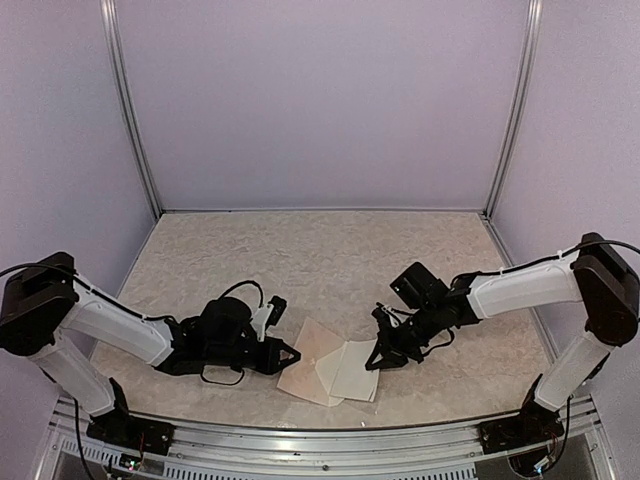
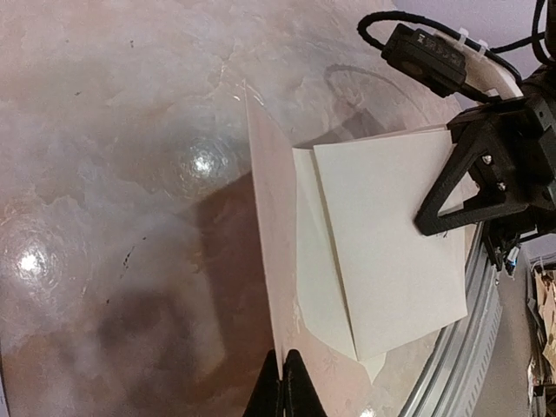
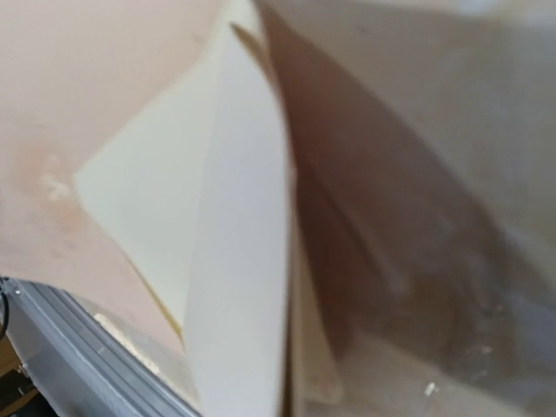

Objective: Place the letter into the envelope and seal it

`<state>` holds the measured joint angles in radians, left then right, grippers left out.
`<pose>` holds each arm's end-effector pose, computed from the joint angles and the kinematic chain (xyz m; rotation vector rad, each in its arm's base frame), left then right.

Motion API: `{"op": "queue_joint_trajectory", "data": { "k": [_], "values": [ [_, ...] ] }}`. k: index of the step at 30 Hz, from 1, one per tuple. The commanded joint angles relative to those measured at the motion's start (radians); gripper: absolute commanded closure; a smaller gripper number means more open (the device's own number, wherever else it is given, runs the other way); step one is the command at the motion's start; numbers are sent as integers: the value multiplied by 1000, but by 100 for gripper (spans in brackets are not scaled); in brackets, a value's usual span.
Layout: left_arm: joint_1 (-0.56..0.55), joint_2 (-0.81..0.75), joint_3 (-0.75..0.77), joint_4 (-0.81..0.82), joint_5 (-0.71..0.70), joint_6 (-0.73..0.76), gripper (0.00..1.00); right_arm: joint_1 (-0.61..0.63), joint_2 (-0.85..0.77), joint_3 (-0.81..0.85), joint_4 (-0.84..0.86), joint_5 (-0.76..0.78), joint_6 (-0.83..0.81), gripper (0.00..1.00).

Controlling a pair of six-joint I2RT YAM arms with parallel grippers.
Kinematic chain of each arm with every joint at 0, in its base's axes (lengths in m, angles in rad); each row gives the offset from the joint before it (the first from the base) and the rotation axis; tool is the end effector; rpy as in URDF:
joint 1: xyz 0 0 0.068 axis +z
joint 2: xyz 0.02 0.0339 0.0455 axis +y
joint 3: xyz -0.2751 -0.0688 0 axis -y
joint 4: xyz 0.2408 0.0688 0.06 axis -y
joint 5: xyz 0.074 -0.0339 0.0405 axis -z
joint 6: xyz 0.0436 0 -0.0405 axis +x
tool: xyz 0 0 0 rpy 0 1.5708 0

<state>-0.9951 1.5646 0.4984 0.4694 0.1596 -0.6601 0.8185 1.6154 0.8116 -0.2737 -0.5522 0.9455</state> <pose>0.1488 -0.2420 0.1410 0.4965 2.3314 -1.0575 0.1850 0.2312 0.1587 0.0219 -2.8402 -1.0609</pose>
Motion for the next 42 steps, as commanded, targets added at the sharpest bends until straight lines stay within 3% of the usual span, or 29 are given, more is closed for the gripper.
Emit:
{"op": "queue_joint_trajectory", "data": {
  "k": [1, 42],
  "values": [
    [-9, -41, -26, 30, -26, 41, 100, -5, -23, -26, 10, 2, 30, 100],
    [-20, -58, -60, 80, 3, 54, 100, 5, 158, 82, 51, -83, -16, 100]
  ]
}}
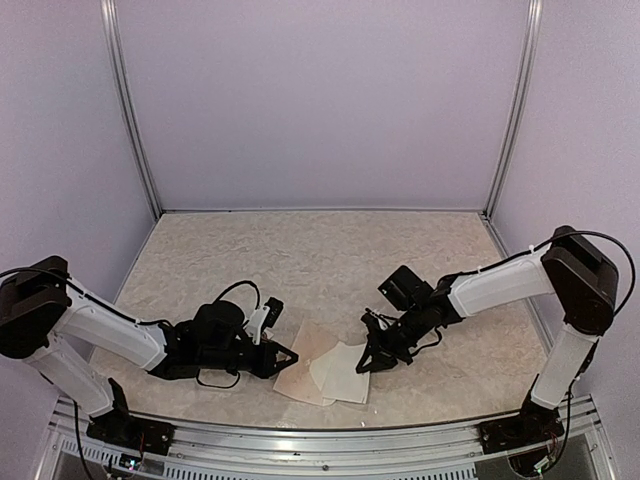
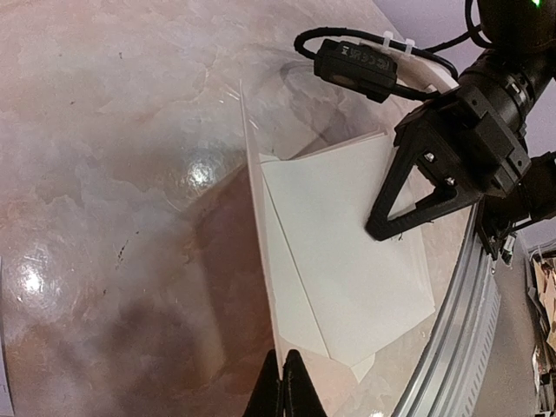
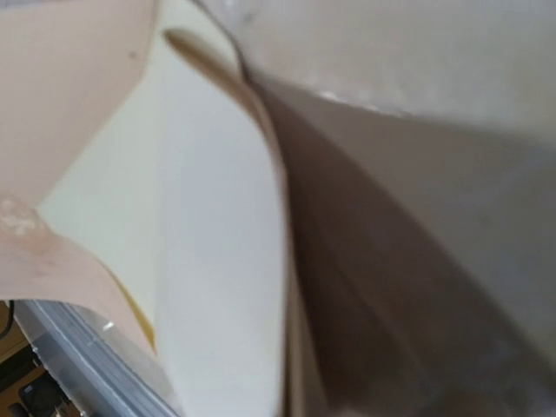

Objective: Place the letter into the envelope and seal it

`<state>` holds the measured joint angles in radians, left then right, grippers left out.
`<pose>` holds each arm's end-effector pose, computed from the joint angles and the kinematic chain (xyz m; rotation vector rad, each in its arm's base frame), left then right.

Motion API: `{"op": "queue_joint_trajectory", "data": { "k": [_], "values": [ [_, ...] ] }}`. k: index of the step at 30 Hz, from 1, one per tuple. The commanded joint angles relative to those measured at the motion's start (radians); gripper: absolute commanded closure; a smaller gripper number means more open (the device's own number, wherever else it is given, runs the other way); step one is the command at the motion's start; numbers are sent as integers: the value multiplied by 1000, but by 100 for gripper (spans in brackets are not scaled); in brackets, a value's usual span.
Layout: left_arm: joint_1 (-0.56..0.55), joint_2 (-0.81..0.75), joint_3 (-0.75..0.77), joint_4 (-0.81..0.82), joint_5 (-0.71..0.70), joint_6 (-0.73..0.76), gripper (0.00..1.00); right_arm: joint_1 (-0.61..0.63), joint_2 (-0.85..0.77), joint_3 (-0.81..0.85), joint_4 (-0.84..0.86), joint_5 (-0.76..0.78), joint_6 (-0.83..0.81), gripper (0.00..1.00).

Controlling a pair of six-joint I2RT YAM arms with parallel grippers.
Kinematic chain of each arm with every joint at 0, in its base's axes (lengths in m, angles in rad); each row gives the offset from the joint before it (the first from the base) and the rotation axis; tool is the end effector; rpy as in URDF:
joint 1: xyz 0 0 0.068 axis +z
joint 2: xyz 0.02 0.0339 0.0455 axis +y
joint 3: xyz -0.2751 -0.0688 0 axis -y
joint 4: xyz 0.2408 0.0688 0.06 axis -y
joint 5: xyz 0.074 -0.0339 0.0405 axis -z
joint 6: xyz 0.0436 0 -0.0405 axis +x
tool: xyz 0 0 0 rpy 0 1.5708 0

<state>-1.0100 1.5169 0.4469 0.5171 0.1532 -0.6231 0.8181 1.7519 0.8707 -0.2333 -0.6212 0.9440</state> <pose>0.1396 -0.2348 0.1443 0.5458 2.2673 -1.0699 0.1984 0.2489 0.1382 0.0316 -2.7610 -1.0556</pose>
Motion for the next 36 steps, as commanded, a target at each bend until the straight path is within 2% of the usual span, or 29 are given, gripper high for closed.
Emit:
{"op": "queue_joint_trajectory", "data": {
  "k": [1, 23, 36],
  "values": [
    [-5, -9, -9, 32, 10, 17, 100, 6, 25, 25, 11, -14, -16, 100],
    [-5, 24, -5, 47, 26, 15, 100, 9, 96, 77, 32, -54, -35, 100],
    [-5, 17, -7, 14, -39, -13, 100, 36, 81, 70, -32, -82, -56, 100]
  ]
}}
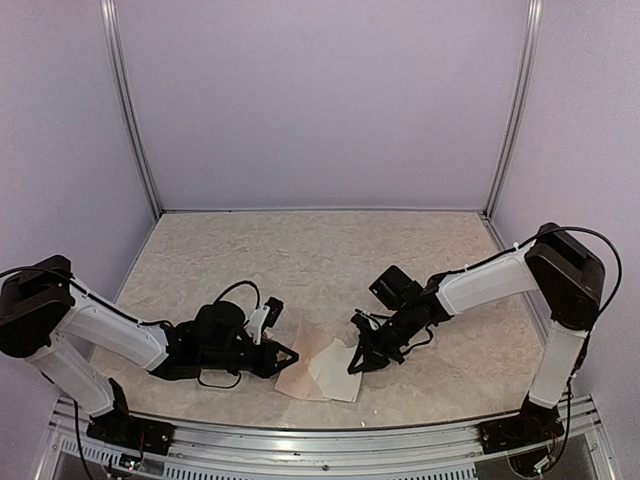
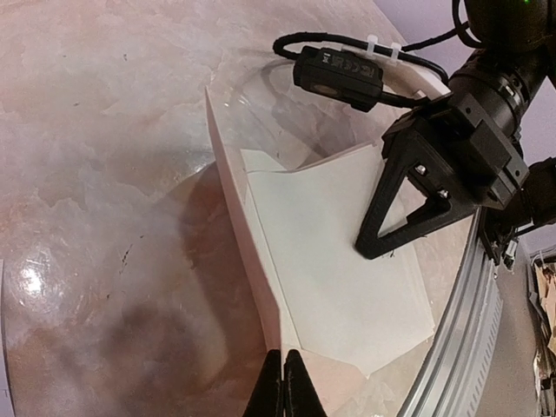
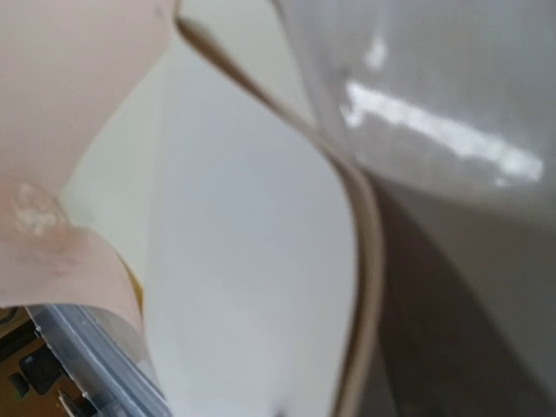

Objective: Place the letter into the envelope and seal it

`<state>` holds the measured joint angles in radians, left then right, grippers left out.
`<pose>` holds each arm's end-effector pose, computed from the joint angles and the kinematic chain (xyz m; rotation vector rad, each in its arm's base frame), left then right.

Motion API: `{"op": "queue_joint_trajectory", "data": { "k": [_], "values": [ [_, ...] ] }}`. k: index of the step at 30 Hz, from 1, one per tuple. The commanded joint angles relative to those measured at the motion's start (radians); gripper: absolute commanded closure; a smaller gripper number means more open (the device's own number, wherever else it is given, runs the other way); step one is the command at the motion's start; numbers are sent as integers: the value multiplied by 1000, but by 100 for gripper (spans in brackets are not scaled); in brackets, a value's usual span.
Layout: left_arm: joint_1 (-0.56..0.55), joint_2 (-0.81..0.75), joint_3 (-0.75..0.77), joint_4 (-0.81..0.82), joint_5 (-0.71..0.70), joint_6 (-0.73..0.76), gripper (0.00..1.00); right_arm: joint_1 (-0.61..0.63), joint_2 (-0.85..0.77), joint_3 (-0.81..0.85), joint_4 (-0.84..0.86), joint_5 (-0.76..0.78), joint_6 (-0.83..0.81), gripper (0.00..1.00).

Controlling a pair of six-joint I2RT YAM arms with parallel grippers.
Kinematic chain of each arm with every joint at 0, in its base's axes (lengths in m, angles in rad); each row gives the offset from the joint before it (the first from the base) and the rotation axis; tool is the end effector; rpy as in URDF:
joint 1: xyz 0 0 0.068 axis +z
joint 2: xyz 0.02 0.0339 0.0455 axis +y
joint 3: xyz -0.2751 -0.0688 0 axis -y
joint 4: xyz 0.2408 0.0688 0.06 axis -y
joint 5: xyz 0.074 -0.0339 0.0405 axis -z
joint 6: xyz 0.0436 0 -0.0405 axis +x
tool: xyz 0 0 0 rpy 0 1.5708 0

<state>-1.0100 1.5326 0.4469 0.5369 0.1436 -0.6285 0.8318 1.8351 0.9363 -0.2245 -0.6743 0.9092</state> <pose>0.1409 -0.2360 0.1422 0.5327 2.2642 -1.0662 0.2058 0.2663 0.1305 0.1108 -2.7080 -1.0804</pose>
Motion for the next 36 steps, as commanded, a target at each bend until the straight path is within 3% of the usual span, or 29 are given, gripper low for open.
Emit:
{"op": "queue_joint_trajectory", "data": {
  "k": [1, 22, 28, 36],
  "values": [
    [-6, -1, -7, -8, -30, -7, 100, 25, -1, 0, -45, -30, -23, 100],
    [-6, 6, -21, 24, 35, -12, 100, 30, 46, 31, 62, -2, 35, 100],
    [-4, -5, -7, -48, -29, -58, 100, 28, 9, 3, 105, 19, 71, 100],
    [7, -36, -5, -40, -9, -91, 100, 30, -52, -47, 218, 27, 129, 100]
  ]
}}
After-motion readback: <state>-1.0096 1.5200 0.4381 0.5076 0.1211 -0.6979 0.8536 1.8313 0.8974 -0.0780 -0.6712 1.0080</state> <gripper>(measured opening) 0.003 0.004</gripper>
